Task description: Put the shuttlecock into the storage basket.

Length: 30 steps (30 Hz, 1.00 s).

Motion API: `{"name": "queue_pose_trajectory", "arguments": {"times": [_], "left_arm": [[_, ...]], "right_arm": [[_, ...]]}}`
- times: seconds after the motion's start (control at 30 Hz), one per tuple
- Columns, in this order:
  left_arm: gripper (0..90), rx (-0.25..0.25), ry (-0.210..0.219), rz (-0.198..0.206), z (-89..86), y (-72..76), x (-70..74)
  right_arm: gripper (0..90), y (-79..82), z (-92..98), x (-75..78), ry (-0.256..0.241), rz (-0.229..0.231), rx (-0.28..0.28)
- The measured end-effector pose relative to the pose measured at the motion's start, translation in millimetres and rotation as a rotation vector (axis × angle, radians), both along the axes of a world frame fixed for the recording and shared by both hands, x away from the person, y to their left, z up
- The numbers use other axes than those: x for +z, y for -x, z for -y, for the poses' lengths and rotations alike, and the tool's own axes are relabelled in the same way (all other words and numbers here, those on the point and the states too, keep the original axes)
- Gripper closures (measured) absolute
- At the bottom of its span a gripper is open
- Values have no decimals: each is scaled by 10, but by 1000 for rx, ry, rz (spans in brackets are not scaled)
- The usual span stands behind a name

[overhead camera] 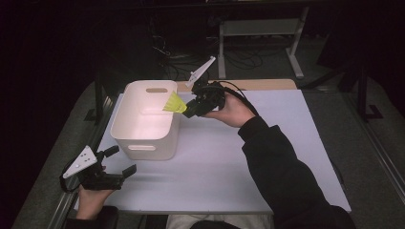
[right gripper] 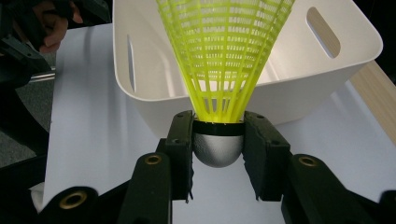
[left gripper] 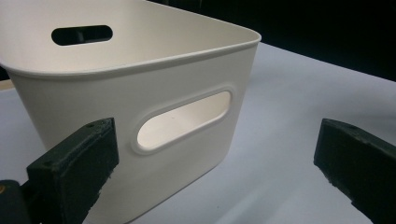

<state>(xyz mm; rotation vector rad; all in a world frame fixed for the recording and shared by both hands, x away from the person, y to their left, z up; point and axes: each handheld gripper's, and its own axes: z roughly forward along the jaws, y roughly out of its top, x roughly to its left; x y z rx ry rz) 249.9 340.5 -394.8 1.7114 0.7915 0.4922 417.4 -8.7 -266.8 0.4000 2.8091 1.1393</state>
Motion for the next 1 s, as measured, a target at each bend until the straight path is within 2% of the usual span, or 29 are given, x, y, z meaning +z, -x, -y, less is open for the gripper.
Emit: {"name": "queue_pose_trajectory", "arguments": {"times": [0.23,1.0], "left_arm": [[0,-3,-2,1,0,-1,0],[0,-2,0,0,-1,0,1]], "right_arm": [[633,-8,-65,31,-9,3,15],[633,-18,-379,57,7,-4,73]]}}
